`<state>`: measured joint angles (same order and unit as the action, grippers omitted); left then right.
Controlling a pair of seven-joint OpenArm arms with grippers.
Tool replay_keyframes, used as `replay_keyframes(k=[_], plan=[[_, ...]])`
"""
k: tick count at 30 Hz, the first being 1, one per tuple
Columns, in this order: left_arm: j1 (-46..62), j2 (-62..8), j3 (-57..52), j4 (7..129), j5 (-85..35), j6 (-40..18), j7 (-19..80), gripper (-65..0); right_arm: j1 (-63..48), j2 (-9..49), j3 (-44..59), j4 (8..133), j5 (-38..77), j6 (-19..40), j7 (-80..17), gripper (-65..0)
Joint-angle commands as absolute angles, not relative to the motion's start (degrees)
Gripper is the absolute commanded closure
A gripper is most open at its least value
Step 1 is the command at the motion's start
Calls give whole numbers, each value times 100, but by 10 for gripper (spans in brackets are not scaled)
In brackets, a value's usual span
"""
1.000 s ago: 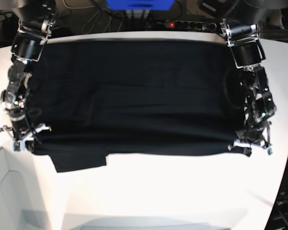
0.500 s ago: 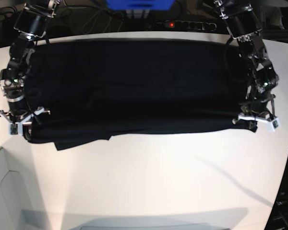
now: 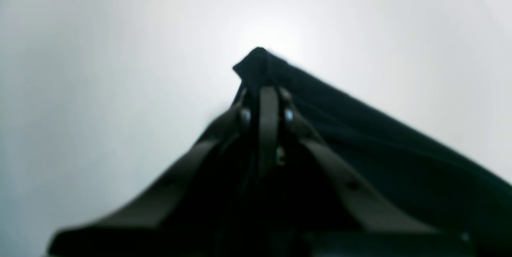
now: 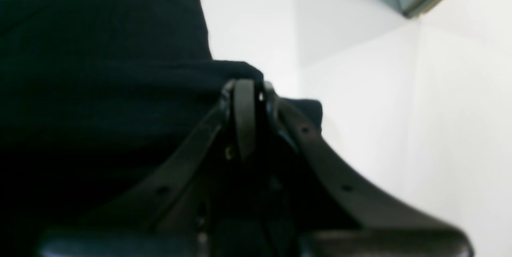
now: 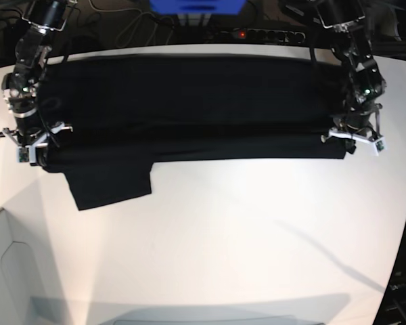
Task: Fold the T-shirt properly
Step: 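Lower the folded hem and release with both grippers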
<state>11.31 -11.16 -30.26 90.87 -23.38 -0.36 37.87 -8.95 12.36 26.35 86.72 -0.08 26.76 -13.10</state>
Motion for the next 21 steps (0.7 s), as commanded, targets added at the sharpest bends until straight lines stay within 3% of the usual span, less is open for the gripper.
replay_keyframes(k=[1,9,12,16,21], plan=[[1130,-1191,-3055,9191,-2334,-22,3653,0,-822,1332,2659,8734,22,2633,-1156,0],[1253,-1095,-3055,9191,-2334,-31,3662,-1,-848,1332,2651,8488,13,2633,-1288,0],[1253,-1077,-3055,9191,-2334,-31,3670,-11,-840,1332,2651,8523,13,2633,-1569,-78],[1253,-1068,-3055,9191,-2334,-31,3670,-117,-848,1367,2888,8866,31,2651,-1719,-226],[1323,-1068,-3055,9332,-2334,-31,3670,-299,-646,1130,3767,9455,40,3415,-1754,-294]])
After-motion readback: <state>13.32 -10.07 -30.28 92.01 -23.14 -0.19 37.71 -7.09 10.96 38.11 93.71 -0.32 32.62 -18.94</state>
